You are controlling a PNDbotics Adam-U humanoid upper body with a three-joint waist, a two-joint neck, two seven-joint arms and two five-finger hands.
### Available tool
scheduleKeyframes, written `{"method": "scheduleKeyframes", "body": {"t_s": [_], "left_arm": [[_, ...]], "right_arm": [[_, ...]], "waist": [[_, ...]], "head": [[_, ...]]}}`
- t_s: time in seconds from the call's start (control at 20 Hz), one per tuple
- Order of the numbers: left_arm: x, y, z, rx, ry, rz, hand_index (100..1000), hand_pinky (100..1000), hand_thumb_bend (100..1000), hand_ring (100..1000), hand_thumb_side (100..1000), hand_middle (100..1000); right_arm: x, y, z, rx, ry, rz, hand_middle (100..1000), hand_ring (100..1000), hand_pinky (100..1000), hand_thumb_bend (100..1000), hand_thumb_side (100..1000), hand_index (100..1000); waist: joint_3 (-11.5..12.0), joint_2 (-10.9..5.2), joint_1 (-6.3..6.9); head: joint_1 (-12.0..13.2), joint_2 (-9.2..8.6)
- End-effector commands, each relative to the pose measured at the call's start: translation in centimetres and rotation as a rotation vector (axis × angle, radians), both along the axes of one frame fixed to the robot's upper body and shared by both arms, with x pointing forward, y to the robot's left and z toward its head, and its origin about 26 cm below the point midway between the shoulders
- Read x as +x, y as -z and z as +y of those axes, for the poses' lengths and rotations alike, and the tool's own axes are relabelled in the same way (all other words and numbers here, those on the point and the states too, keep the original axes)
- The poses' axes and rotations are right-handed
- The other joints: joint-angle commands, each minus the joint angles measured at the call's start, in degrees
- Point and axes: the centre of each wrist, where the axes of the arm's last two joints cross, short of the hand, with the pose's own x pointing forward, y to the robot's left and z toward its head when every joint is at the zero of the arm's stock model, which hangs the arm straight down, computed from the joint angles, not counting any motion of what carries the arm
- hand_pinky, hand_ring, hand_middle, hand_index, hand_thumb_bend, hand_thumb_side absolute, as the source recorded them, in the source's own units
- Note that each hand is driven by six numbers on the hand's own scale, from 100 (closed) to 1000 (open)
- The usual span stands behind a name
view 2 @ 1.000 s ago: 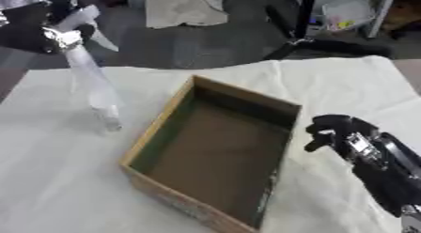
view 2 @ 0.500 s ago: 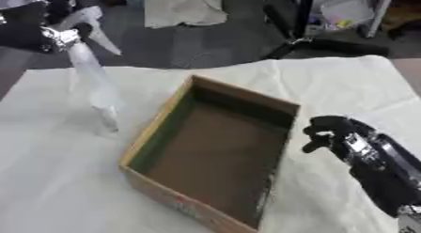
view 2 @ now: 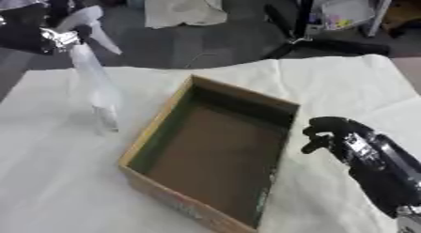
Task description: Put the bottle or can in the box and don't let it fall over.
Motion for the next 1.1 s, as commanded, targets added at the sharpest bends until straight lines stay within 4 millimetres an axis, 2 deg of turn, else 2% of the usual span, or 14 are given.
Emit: {"method": "scheduleKeyframes", "body": {"t_s": [0.05,0.4,0.8,1.1], "left_arm": [[-0.54,-1.09,0.62,-0.002,-0.006,-0.024,658,840,100,557,408,673],[-0.46,-1.02,0.78,0.000,-0.014,-0.034,634,798,100,487,422,648],[-0.46,-0.98,0.98,0.003,-0.026,-0.047,616,772,100,459,420,633],[-0.58,-1.14,1.09,0.007,-0.050,-0.087,585,737,100,427,340,607]], "right_arm": [[-0.26,-0.61,-0.13,-0.006,0.001,-0.019,688,628,957,100,713,770],[-0.25,-0.61,-0.04,-0.006,-0.004,-0.017,687,628,957,100,716,769],[-0.28,-0.55,-0.06,-0.001,-0.007,-0.011,687,627,959,100,723,769],[-0.29,-0.54,-0.02,0.000,-0.011,-0.009,686,627,959,100,742,770]], "waist": [[0.08,-1.54,-0.14],[0.16,-1.53,-0.13],[0.29,-1.60,-0.13],[0.57,-1.68,-0.17]], "head": [[-0.15,-0.34],[-0.36,-0.62],[-0.56,-0.54],[-0.79,-0.37]]}}
